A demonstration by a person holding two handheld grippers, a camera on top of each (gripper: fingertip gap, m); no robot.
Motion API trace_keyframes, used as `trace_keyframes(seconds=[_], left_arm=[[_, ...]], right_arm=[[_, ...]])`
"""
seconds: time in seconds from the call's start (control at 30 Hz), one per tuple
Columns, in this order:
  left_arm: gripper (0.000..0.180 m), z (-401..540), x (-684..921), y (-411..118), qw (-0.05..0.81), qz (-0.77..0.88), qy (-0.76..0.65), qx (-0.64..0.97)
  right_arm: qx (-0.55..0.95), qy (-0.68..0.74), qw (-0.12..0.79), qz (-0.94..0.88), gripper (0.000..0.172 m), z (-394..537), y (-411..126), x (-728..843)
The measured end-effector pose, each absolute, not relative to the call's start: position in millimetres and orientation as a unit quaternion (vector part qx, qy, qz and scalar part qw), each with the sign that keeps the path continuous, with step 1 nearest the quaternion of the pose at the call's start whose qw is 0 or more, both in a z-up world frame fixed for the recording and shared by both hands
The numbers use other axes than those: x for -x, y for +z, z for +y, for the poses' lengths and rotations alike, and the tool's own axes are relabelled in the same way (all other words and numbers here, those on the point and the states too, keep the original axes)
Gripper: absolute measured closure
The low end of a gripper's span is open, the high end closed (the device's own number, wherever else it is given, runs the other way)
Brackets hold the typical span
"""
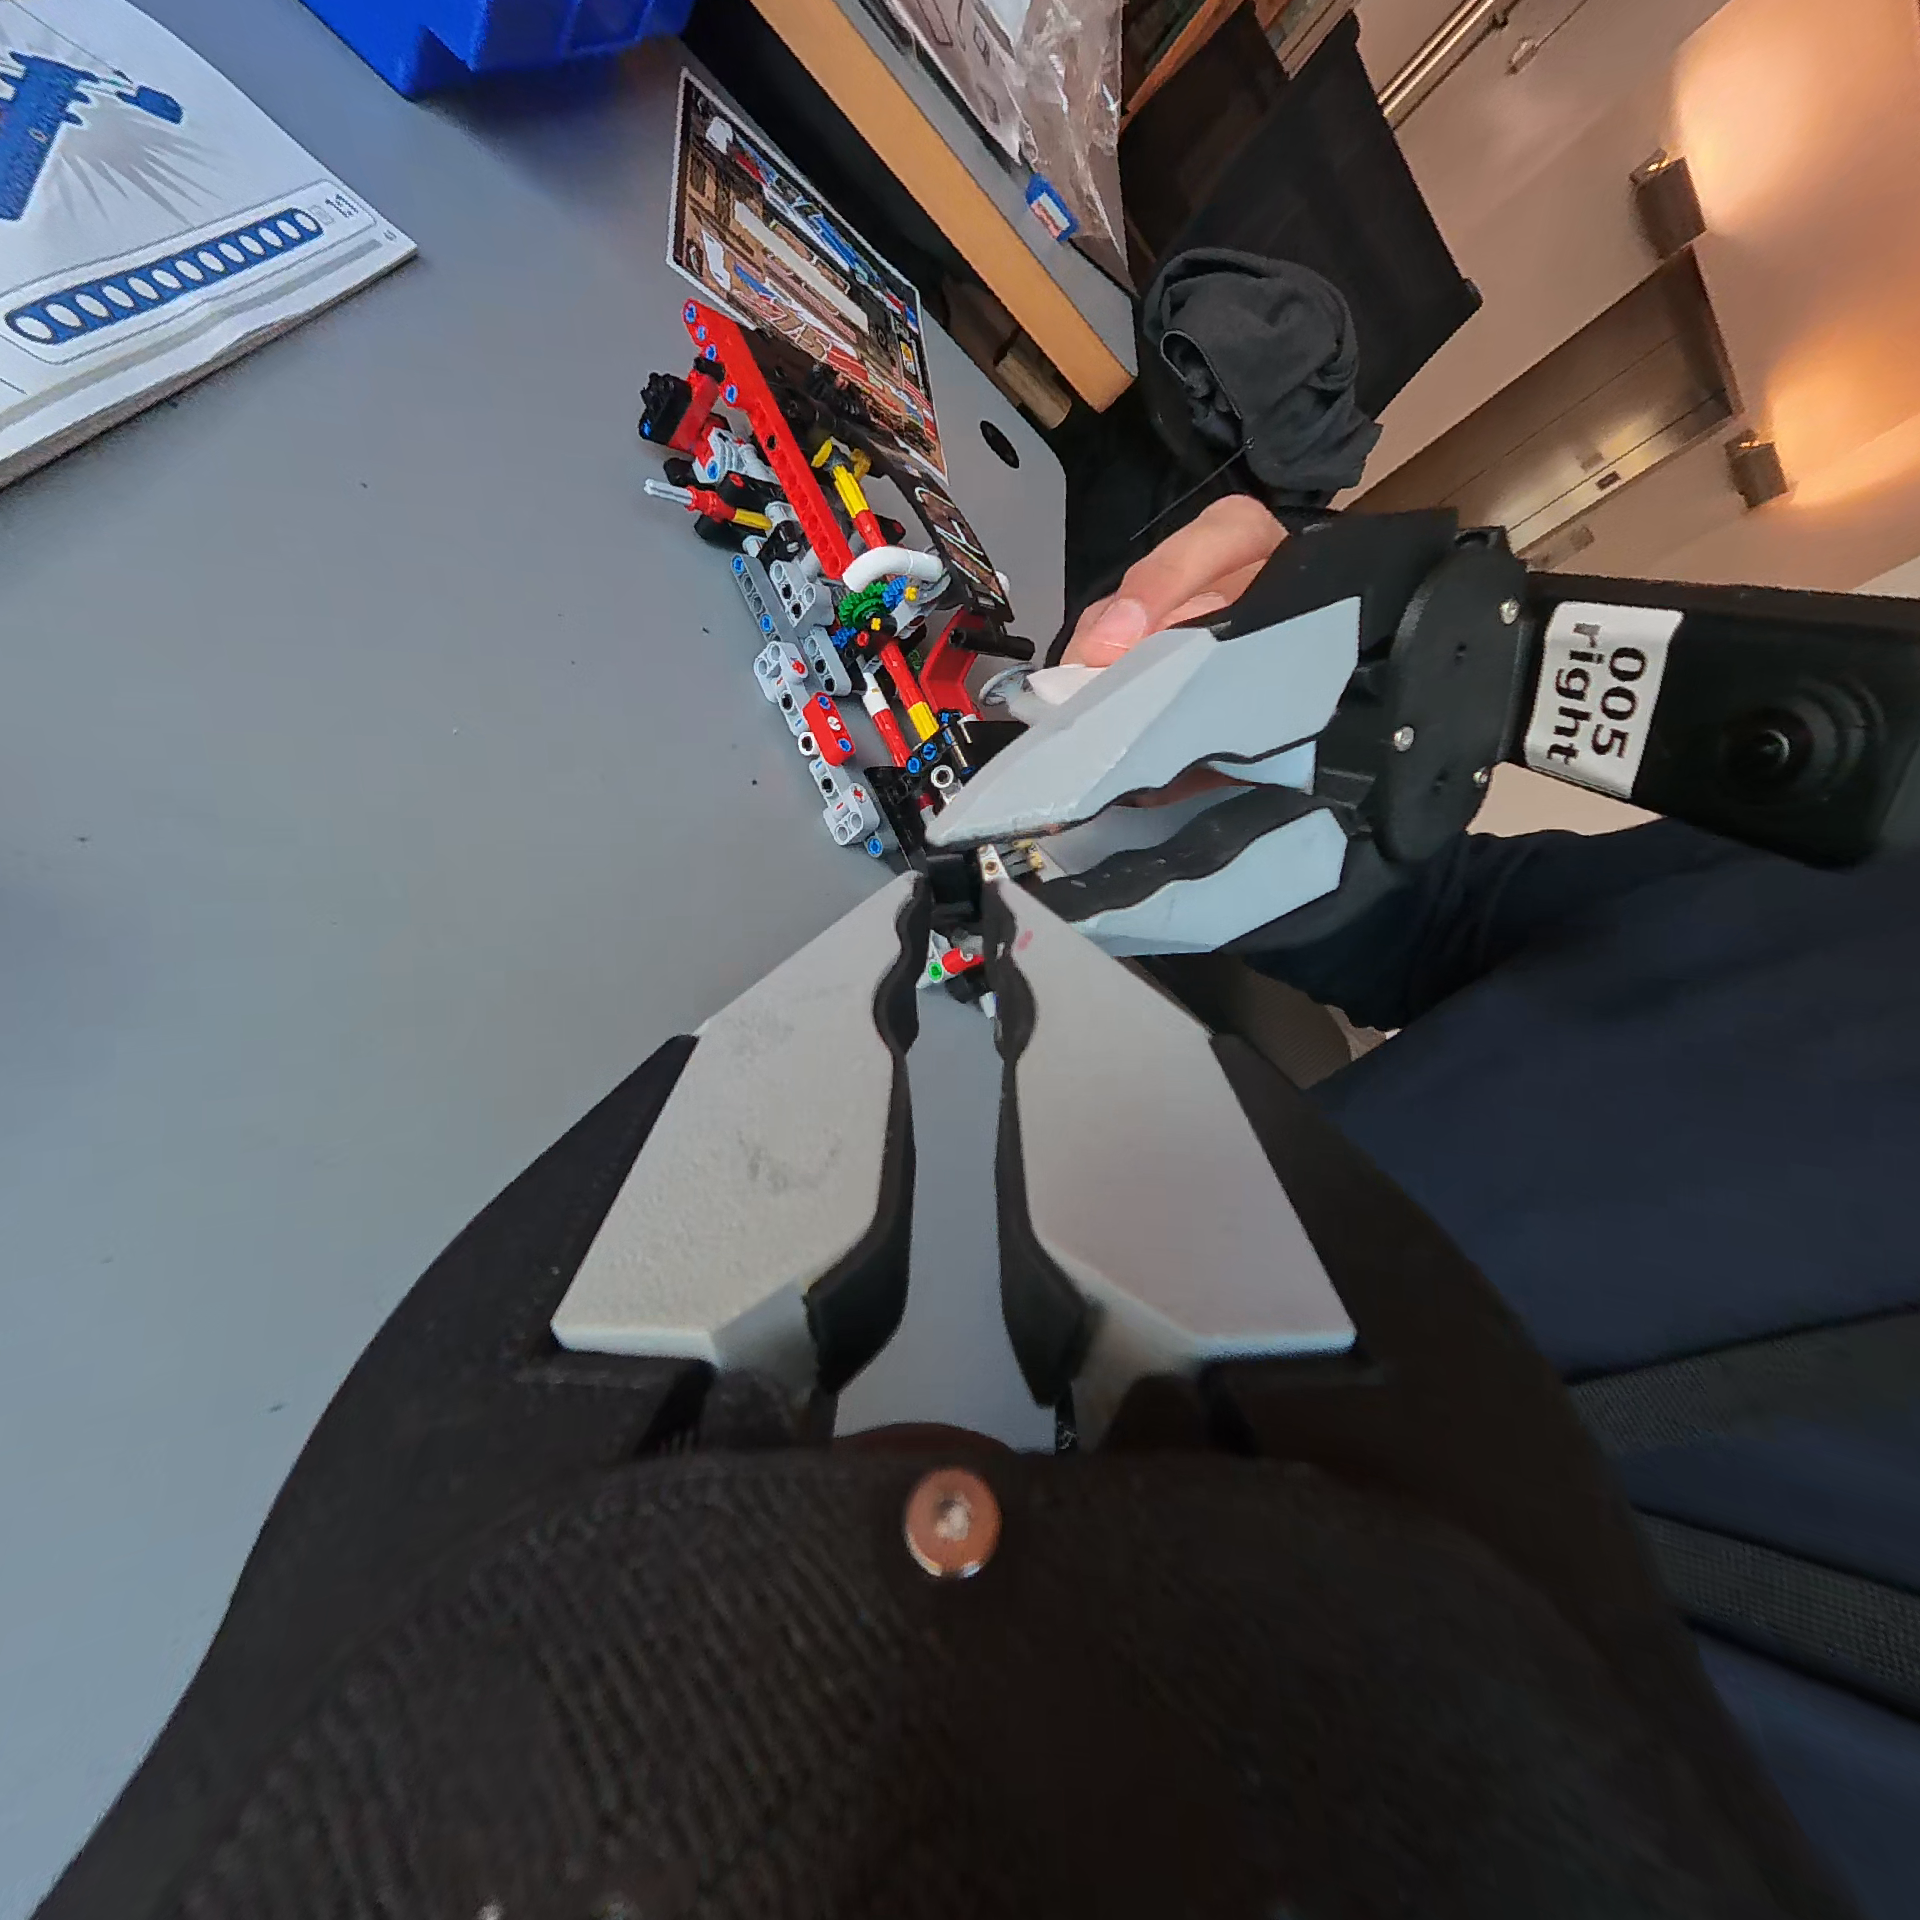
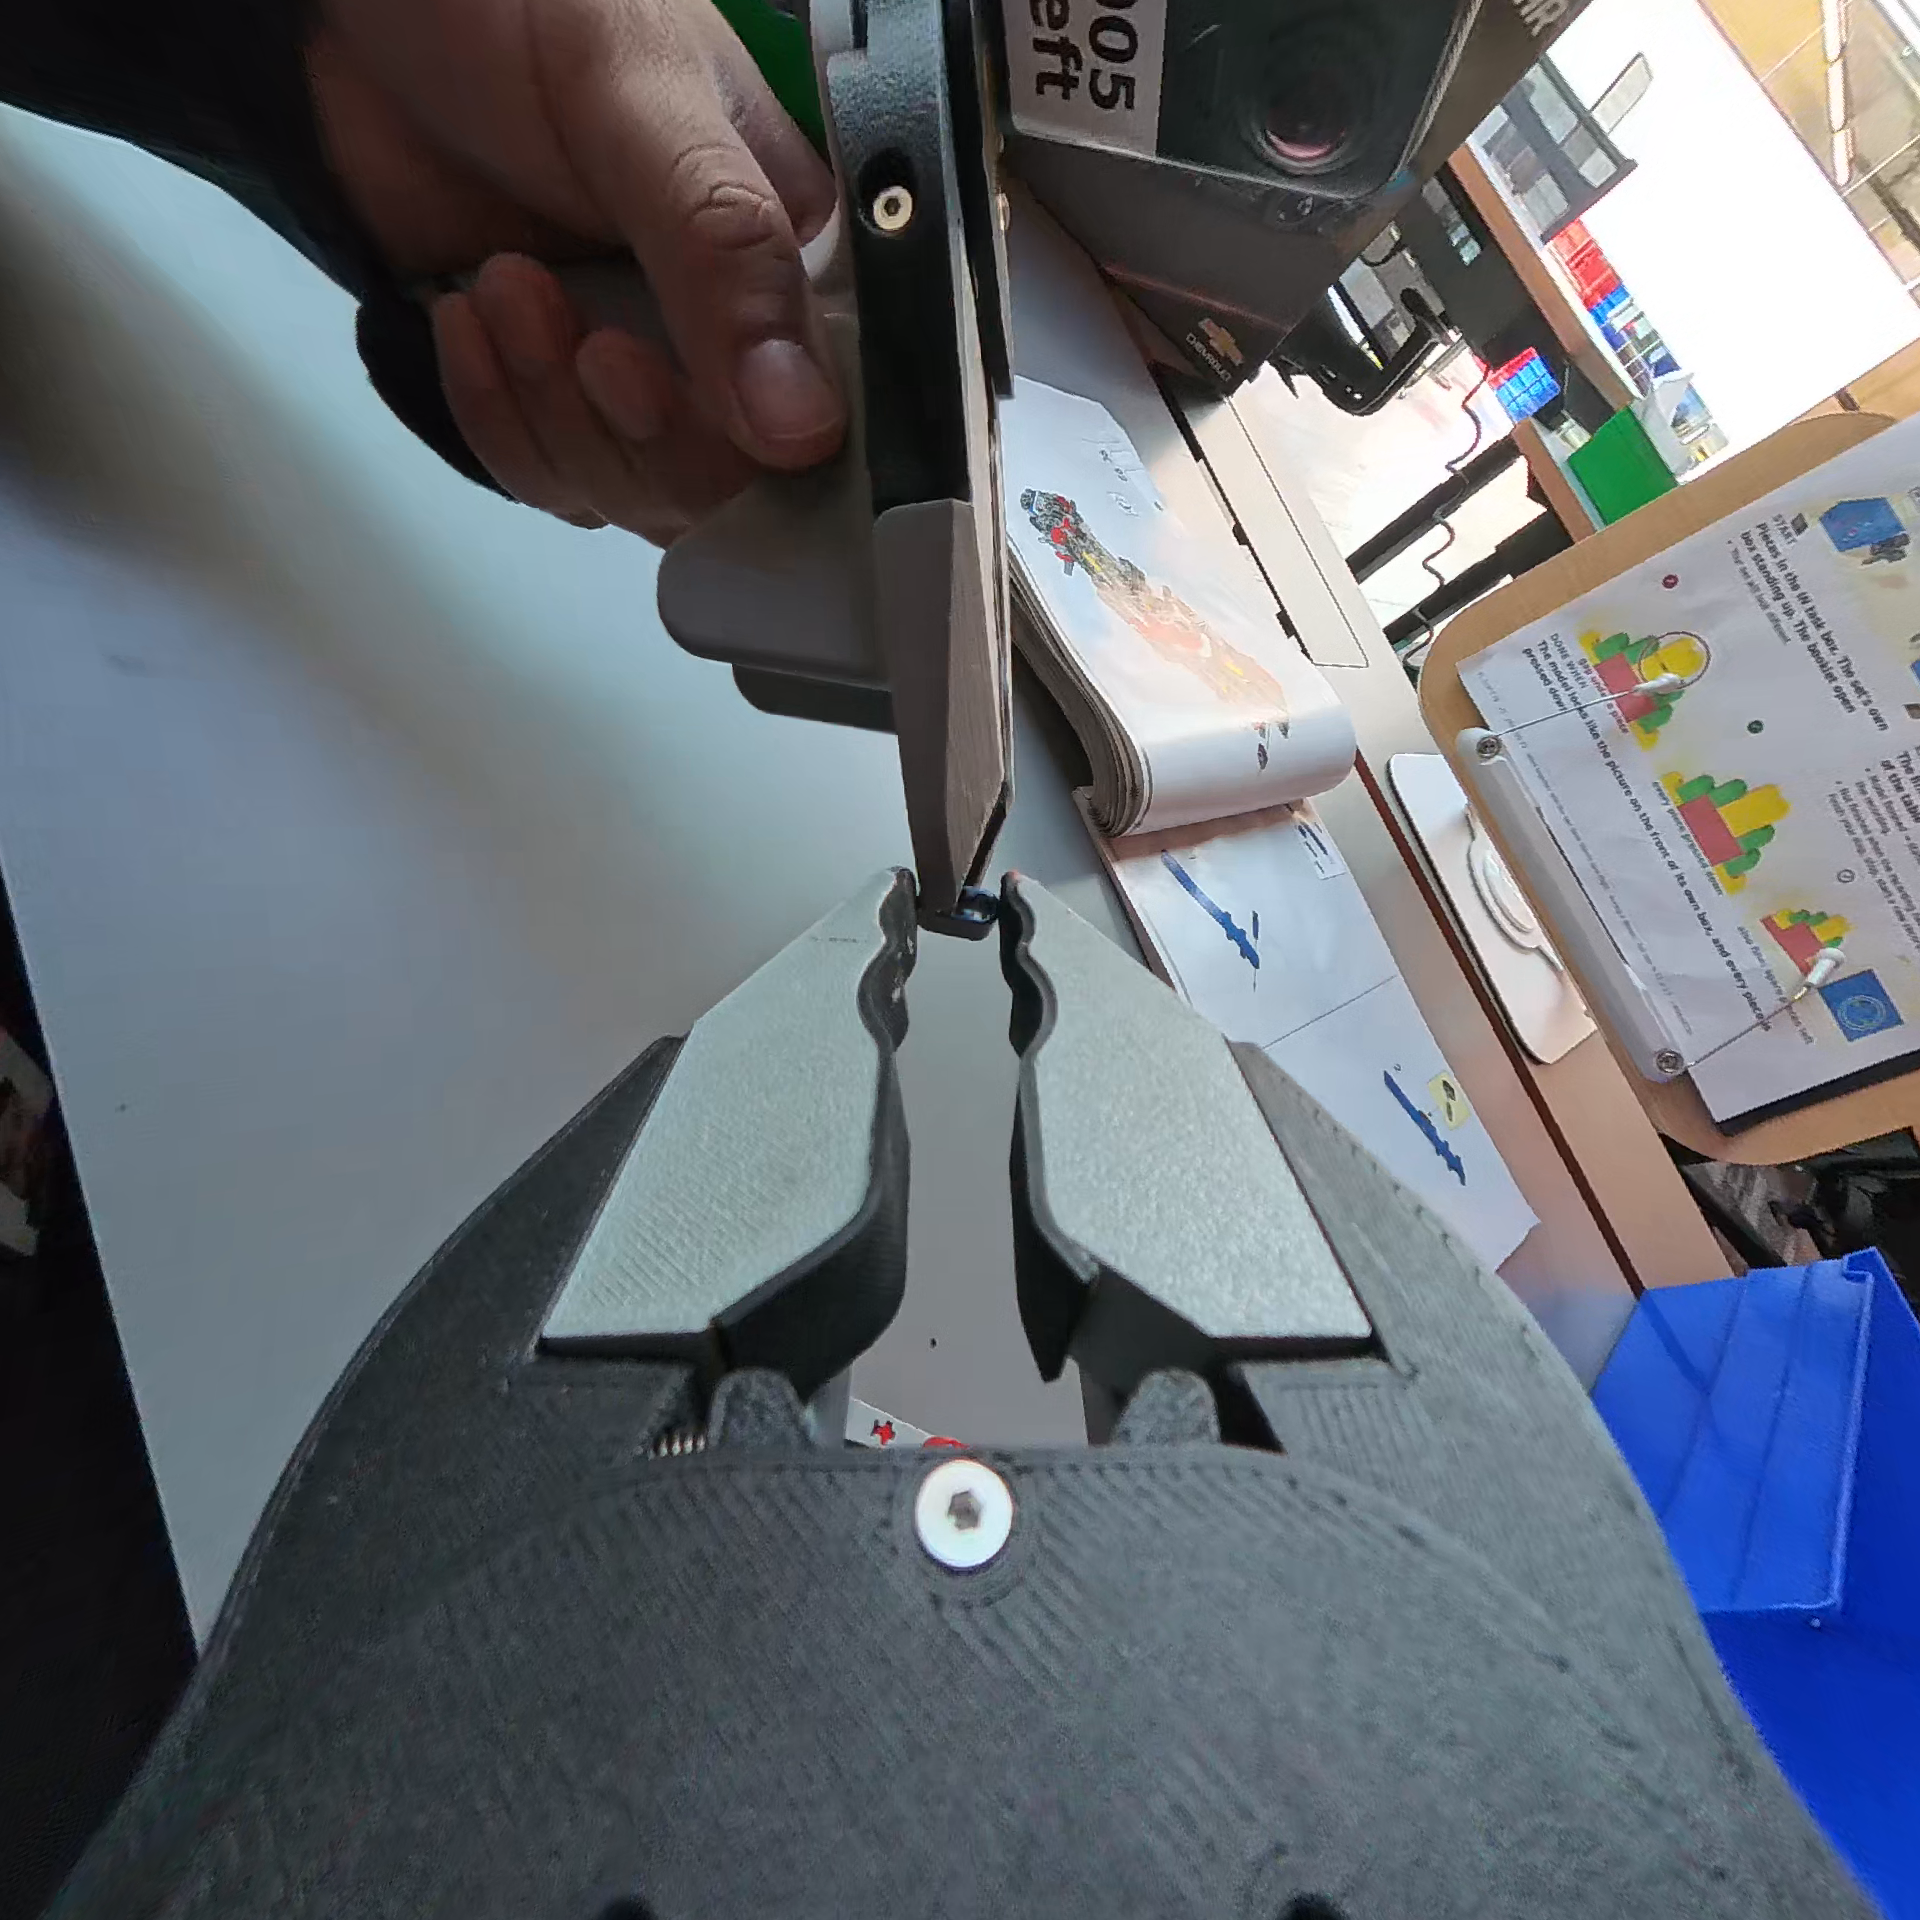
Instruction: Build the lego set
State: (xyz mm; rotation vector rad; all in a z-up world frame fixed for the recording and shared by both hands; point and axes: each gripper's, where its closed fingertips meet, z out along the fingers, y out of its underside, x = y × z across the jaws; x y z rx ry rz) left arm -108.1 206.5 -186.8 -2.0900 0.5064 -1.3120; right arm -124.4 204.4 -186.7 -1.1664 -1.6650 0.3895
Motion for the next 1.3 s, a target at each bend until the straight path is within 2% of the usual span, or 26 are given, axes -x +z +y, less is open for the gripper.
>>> trace_keyframes(seconds=[0.7, 0.77, 0.8, 0.9, 1.0, 1.13, 1.3], left_arm=[[0.175, 220, 111, -188, 0.327, 0.131, -0.506, 0.787], [0.175, 222, 110, -189, 0.336, 0.134, -0.487, 0.795], [0.176, 223, 109, -189, 0.340, 0.135, -0.478, 0.798], [0.175, 221, 103, -190, 0.342, 0.152, -0.450, 0.811], [0.175, 224, 98, -185, 0.356, 0.154, -0.436, 0.812], [0.175, 226, 98, -176, 0.362, 0.142, -0.449, 0.804], [0.175, 219, 92, -177, 0.348, 0.134, -0.460, 0.806]], right_arm=[[0.512, 0.118, 0.537, -0.660, 0.158, 220, -186, 120], [0.521, 0.098, 0.537, -0.656, 0.162, 222, -189, 116], [0.527, 0.084, 0.538, -0.653, 0.171, 225, -190, 112], [0.532, 0.045, 0.545, -0.646, 0.171, 230, -189, 104], [0.538, 0.054, 0.549, -0.638, 0.169, 230, -184, 100], [0.559, 0.075, 0.532, -0.631, 0.153, 231, -188, 91], [0.532, 0.081, 0.550, -0.639, 0.152, 219, -178, 96]])
